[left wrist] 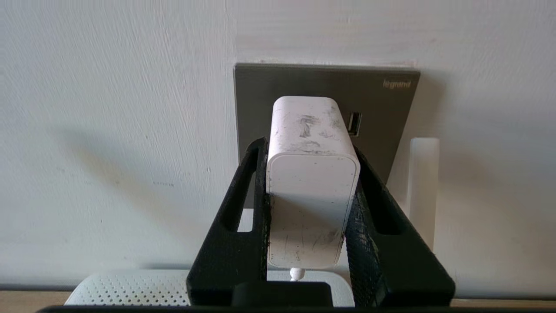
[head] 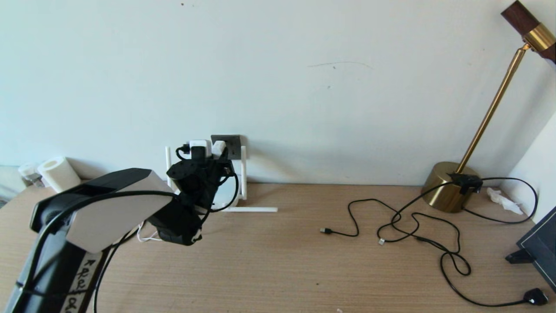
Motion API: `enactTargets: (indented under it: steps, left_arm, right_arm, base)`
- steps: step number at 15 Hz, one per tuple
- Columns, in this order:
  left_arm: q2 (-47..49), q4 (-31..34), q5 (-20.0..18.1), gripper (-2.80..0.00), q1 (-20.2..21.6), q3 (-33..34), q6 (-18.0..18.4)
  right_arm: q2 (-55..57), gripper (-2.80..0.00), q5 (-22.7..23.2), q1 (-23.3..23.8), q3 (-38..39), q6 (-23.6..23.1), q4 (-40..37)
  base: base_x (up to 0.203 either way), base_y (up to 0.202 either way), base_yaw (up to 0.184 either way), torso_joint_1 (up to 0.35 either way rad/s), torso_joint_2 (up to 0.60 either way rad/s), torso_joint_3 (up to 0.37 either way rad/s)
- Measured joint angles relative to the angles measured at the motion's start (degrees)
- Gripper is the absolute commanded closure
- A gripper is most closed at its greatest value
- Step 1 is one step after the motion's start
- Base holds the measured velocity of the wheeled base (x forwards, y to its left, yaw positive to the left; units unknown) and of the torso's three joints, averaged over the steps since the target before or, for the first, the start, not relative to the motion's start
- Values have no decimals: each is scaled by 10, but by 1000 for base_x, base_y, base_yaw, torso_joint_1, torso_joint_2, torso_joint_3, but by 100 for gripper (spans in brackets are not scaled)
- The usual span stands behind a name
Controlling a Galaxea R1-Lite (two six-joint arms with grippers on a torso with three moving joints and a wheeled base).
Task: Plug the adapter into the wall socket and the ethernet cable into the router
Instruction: Plug plug into socket
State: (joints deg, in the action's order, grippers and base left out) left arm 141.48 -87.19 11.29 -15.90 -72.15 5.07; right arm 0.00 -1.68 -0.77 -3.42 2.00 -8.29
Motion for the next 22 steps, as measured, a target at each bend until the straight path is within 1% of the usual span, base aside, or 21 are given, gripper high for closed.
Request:
enactTargets:
  steps: [8, 15, 22]
  left_arm:
    - [4, 0, 0, 0, 0, -8, 0]
    - [-1, 0, 0, 0, 0, 10, -1]
    - [3, 0, -1, 0, 0, 1, -1]
  right_arm:
    - [0, 0, 0, 0, 0, 0, 0]
    - [0, 0, 0, 0, 0, 0, 0]
    - [0, 0, 0, 0, 0, 0, 0]
  base:
    - [0, 0, 0, 0, 0, 0]
    - [0, 0, 0, 0, 0, 0]
    - [0, 0, 0, 0, 0, 0]
